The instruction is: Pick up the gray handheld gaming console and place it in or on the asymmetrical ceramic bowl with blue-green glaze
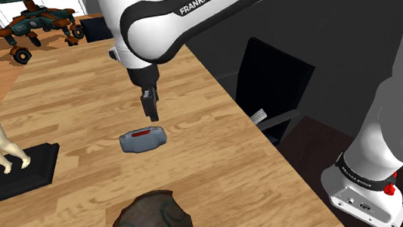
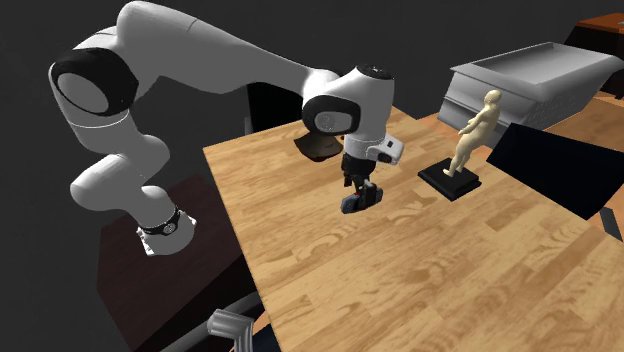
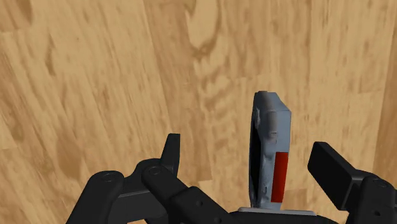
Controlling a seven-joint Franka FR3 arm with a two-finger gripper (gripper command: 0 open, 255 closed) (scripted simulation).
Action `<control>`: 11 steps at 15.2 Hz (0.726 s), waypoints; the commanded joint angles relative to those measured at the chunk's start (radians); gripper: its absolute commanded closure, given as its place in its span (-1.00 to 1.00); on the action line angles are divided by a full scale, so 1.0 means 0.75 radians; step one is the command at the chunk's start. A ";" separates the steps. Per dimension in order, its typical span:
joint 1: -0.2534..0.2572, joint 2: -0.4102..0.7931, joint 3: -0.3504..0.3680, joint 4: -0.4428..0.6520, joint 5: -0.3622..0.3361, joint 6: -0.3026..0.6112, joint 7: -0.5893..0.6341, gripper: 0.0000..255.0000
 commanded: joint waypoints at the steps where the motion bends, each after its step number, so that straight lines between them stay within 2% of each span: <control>1: 0.032 0.068 0.023 0.057 -0.016 0.003 -0.021 -1.00; 5: 0.086 0.183 0.055 0.161 -0.046 0.000 -0.061 -1.00; 11: 0.089 0.219 0.048 0.103 -0.062 0.091 -0.051 -1.00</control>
